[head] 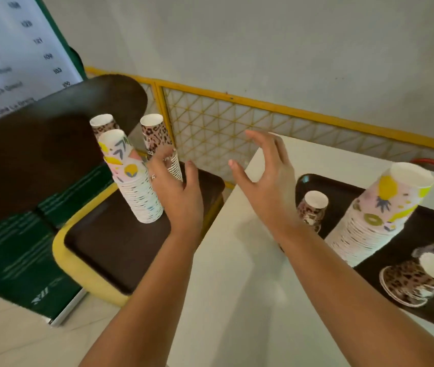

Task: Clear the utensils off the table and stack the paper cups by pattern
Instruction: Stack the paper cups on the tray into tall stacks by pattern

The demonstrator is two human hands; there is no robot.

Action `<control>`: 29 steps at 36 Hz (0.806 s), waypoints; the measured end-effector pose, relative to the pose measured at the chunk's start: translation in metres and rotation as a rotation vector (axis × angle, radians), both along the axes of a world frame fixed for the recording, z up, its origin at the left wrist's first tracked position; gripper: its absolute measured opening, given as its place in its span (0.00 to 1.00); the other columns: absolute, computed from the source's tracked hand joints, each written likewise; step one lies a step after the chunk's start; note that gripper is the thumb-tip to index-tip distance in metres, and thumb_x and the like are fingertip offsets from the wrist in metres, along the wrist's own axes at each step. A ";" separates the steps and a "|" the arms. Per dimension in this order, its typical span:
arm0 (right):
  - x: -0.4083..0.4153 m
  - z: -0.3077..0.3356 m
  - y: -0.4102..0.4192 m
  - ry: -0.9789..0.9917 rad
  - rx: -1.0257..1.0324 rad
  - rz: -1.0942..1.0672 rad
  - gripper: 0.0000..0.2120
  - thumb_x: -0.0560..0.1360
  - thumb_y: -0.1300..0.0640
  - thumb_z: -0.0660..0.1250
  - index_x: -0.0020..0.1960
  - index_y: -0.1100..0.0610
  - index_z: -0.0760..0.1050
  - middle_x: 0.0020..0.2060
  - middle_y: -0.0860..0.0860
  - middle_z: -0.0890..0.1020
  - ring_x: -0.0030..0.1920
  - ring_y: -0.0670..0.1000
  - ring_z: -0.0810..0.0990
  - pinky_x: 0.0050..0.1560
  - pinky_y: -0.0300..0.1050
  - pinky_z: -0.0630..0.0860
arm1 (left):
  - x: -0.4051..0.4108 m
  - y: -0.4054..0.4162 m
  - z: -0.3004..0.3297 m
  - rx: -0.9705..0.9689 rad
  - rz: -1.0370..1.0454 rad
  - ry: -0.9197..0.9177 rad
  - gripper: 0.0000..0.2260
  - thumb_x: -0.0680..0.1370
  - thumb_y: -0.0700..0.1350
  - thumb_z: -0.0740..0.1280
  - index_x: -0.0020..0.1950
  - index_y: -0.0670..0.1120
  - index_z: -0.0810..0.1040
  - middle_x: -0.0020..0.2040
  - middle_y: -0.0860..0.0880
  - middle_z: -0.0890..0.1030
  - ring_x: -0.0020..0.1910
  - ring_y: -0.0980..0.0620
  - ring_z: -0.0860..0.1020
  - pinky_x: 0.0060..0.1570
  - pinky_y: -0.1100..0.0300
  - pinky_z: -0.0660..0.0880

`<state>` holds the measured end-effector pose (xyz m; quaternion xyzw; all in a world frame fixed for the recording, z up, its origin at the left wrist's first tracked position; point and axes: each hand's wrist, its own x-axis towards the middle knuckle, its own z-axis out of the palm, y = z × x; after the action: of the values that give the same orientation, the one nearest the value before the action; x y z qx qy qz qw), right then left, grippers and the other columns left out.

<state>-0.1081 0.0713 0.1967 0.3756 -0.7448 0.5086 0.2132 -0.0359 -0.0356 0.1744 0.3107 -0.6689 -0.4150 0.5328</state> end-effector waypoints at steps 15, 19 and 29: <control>0.030 -0.038 -0.171 -0.136 0.158 0.224 0.23 0.72 0.52 0.69 0.65 0.56 0.69 0.60 0.52 0.74 0.60 0.48 0.75 0.54 0.25 0.67 | 0.036 -0.176 -0.051 0.063 -0.037 -0.229 0.38 0.68 0.47 0.76 0.72 0.45 0.59 0.69 0.47 0.66 0.69 0.48 0.66 0.67 0.49 0.69; 0.036 -0.042 -0.200 -0.185 0.185 0.283 0.26 0.72 0.53 0.70 0.66 0.55 0.67 0.62 0.51 0.72 0.62 0.48 0.72 0.54 0.30 0.69 | 0.036 -0.190 -0.062 0.141 -0.166 -0.192 0.38 0.68 0.48 0.77 0.72 0.49 0.59 0.64 0.56 0.71 0.62 0.63 0.72 0.61 0.61 0.73; 0.046 -0.054 -0.236 -0.341 0.151 0.289 0.36 0.66 0.50 0.75 0.69 0.54 0.63 0.62 0.48 0.76 0.61 0.43 0.73 0.55 0.25 0.67 | 0.042 -0.192 -0.070 0.087 -0.296 -0.164 0.35 0.66 0.43 0.78 0.68 0.49 0.65 0.65 0.52 0.71 0.62 0.65 0.72 0.58 0.69 0.71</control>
<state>-0.0625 -0.1643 0.1430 0.4019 -0.7445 0.5327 -0.0197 0.0065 -0.2278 0.1039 0.2643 -0.7300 -0.4909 0.3953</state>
